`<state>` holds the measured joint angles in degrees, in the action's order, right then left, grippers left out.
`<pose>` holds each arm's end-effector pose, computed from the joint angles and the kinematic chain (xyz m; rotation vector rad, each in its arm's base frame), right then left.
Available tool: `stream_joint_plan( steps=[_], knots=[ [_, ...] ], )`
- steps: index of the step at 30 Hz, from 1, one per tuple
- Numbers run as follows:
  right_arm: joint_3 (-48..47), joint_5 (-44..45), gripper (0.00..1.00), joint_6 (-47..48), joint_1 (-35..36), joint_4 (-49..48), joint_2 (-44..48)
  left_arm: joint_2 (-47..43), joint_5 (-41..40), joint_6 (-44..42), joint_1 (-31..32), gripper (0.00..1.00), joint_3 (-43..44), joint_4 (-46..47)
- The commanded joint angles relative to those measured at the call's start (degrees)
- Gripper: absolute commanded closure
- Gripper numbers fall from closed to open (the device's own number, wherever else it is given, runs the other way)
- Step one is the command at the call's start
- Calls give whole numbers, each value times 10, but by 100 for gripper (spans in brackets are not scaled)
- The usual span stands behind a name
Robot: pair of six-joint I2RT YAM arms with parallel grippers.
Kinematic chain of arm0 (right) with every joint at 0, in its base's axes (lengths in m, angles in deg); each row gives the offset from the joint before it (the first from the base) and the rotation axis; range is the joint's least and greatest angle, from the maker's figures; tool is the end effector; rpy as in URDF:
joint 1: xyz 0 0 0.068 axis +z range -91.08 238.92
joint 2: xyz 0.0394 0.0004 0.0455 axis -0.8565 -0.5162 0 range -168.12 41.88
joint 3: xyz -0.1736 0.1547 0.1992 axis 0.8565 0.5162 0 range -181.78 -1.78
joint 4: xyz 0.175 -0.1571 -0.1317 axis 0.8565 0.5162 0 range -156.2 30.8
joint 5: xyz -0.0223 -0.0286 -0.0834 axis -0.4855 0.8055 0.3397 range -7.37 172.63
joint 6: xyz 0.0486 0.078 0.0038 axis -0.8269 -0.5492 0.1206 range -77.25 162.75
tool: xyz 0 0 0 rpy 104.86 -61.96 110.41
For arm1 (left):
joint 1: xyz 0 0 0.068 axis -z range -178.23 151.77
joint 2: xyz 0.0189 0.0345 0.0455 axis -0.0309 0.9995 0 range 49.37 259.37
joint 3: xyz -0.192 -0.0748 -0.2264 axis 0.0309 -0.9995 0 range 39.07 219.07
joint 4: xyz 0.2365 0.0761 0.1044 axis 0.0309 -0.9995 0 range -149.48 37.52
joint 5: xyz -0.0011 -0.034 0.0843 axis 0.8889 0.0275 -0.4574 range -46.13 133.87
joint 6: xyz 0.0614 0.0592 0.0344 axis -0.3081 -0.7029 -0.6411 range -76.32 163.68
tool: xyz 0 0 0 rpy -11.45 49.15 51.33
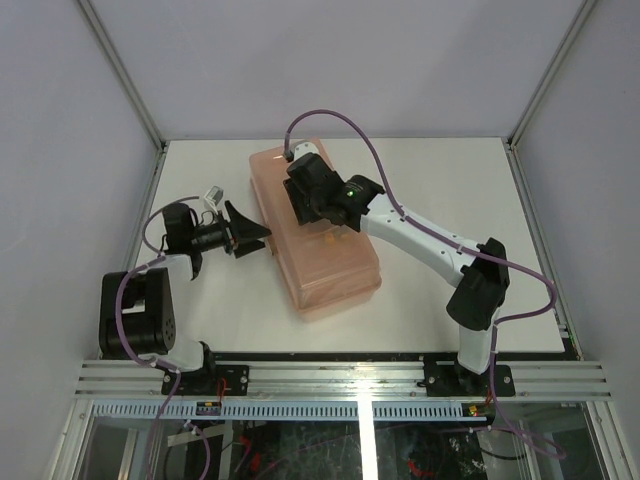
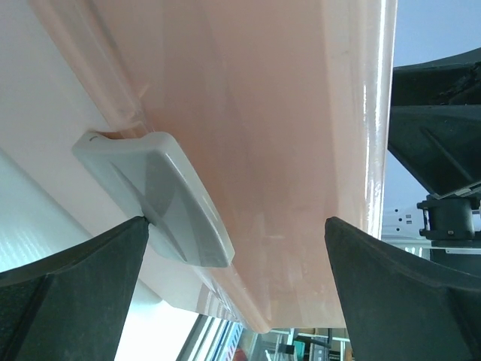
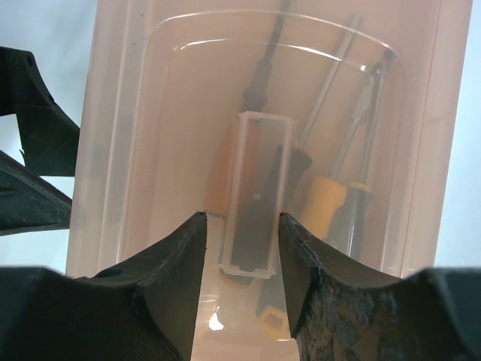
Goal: Pack the tool kit
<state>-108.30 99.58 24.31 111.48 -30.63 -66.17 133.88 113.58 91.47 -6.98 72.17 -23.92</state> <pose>0.3168 0.3742 0.3581 -0.4905 2.1551 0.3695 0.2995 -0.0324 0.2098 -0.1226 2.0275 -1.6194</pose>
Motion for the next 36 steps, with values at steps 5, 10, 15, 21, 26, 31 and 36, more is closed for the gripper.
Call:
stream_joint_plan(
  steps=[5, 10, 15, 21, 26, 31, 36],
  knots=[
    [-37, 2, 51, -3, 2, 14, -2, 42, -19, 52, 38, 0, -6, 135],
    [-34, 4, 51, -1, 2, 15, -3, 71, -25, 37, 39, 0, -3, 138],
    [-30, 3, 51, 0, 2, 16, -5, 88, -28, 39, 42, 0, 6, 152],
    [-35, 3, 51, 1, 2, 20, -8, 106, -31, 54, 50, 0, 16, 174],
    [-39, 5, 51, 3, 2, 24, -9, 117, -33, 71, 57, 0, 20, 199],
    [-36, 7, 51, 3, 2, 27, -6, 129, -28, 136, 59, 0, 13, 284],
    [-33, 10, 51, 3, 2, 27, -1, 108, -27, 137, 60, 0, 9, 275]
  ],
)
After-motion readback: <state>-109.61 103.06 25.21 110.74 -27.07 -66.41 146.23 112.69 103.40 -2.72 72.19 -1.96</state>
